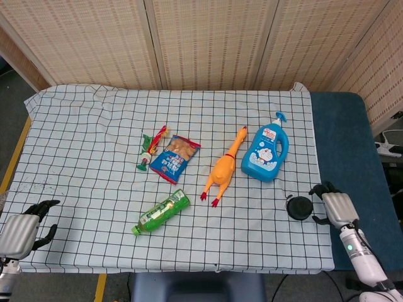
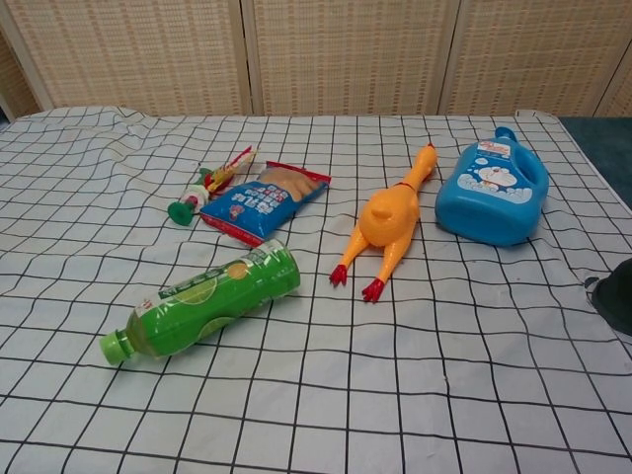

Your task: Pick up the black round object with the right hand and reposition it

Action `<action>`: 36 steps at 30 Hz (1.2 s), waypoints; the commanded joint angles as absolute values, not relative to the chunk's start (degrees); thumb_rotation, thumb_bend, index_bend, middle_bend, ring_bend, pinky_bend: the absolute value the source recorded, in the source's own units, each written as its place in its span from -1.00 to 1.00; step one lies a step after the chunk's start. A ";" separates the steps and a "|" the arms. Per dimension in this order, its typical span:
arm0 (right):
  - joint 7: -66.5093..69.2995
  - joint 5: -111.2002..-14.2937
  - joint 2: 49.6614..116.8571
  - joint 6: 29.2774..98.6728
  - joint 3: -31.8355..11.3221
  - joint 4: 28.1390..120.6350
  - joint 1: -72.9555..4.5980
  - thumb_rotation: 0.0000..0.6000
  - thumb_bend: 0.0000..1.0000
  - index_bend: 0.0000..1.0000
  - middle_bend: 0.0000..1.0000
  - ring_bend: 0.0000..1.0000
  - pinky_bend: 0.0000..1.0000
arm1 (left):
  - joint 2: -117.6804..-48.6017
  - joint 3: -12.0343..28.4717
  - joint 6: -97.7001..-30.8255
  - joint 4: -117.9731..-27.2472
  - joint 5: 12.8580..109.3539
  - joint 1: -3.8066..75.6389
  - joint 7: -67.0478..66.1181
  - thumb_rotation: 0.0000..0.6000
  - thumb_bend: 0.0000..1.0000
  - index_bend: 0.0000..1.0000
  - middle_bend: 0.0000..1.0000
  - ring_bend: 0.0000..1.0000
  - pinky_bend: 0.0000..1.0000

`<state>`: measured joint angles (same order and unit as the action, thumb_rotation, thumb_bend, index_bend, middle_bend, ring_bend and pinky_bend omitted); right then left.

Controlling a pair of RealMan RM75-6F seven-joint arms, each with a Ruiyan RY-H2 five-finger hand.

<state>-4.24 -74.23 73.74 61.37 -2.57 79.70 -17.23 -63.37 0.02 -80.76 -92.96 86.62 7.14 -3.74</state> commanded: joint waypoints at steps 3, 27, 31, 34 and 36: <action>2.03 -79.24 75.48 62.14 -1.78 77.20 -17.93 1.00 -0.80 -0.52 -0.67 -0.92 -0.39 | -63.31 0.02 -80.63 -93.04 86.37 7.12 -3.66 1.00 -0.14 -0.55 -0.47 -0.35 0.27; 4.29 -83.63 73.96 71.08 -2.30 79.86 -15.61 1.00 -0.80 0.13 -0.67 -0.92 -0.39 | -63.22 -0.14 -80.77 -93.21 86.72 7.10 -3.98 1.00 -0.14 -0.55 -0.47 -0.34 0.27; 0.09 -79.54 72.72 72.55 -3.83 81.00 -14.02 1.00 -0.80 0.12 -0.67 -0.92 -0.39 | -63.20 -0.13 -80.68 -93.26 86.47 7.06 -3.87 1.00 -0.14 -0.55 -0.47 -0.34 0.27; -3.26 -75.29 72.49 71.51 -4.97 80.90 -13.57 1.00 -0.80 0.11 -0.67 -0.92 -0.39 | -63.24 -0.18 -80.56 -93.23 86.57 7.13 -4.18 1.00 -0.14 -0.55 -0.47 -0.34 0.27; -3.32 -73.61 72.68 70.17 -5.31 80.10 -13.64 1.00 -0.80 0.10 -0.67 -0.92 -0.39 | -63.26 -0.20 -80.45 -93.32 86.49 7.15 -4.39 1.00 -0.14 -0.55 -0.47 -0.34 0.27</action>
<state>-1.98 -75.92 72.86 71.42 -4.38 80.53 -14.06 -63.25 -0.20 -80.46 -93.31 86.50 7.15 -4.38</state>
